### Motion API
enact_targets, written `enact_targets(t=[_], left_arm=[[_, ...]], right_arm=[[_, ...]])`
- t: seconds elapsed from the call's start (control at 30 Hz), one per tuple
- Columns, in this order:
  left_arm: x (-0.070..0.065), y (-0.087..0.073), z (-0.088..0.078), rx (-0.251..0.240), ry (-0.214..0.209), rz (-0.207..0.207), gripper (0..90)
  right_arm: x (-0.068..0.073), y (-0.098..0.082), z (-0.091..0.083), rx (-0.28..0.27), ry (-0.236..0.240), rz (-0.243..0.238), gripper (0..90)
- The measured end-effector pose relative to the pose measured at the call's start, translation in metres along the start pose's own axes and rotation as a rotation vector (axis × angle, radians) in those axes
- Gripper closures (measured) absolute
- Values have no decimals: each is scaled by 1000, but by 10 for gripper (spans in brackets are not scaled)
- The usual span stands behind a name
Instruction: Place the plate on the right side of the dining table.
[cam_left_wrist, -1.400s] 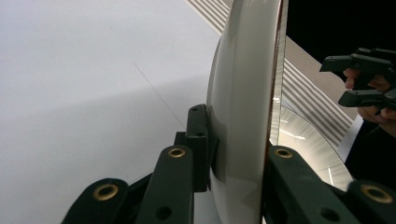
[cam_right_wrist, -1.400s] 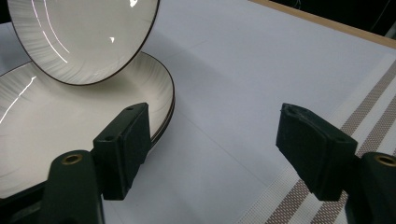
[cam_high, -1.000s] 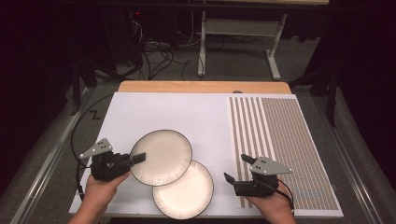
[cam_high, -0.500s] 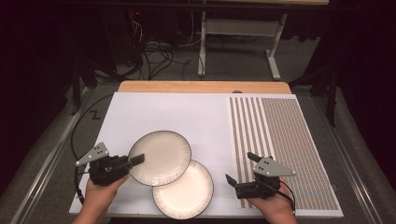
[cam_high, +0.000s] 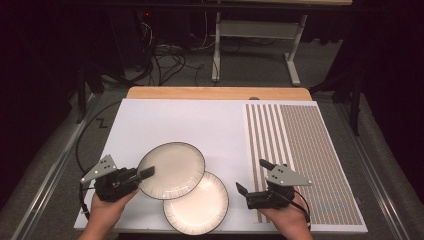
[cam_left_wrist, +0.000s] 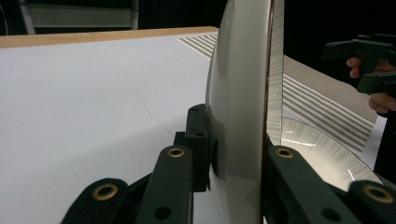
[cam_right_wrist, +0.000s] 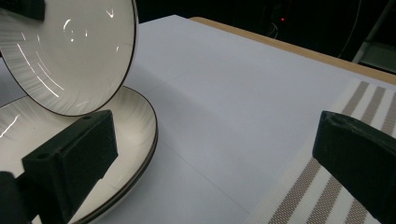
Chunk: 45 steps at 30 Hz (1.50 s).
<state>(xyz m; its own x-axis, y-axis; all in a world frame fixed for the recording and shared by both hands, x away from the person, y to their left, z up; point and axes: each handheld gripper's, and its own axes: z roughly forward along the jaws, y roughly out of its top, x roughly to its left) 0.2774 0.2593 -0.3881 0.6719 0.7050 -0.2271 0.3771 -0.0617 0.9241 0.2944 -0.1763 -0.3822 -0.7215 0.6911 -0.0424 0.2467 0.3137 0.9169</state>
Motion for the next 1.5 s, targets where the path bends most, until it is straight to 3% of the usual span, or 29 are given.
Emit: enact_targets(t=[0.33, 0.77, 0.97, 1.27, 1.5], left_arm=[[-2, 0, -1, -3, 3, 20, 786], [-2, 0, -2, -4, 2, 35, 786], [-3, 0, -1, -2, -1, 42, 786], [-3, 0, -2, -3, -1, 50, 786], [-3, -1, -2, -7, -6, 56, 786]], right_arm=[[10, 13, 30, 31, 64, -7, 24], [30, 31, 66, 42, 110, -31, 103], [35, 34, 80, 43, 152, 3, 212], [44, 35, 98, 65, 215, 38, 532], [46, 34, 105, 86, 234, 64, 675]])
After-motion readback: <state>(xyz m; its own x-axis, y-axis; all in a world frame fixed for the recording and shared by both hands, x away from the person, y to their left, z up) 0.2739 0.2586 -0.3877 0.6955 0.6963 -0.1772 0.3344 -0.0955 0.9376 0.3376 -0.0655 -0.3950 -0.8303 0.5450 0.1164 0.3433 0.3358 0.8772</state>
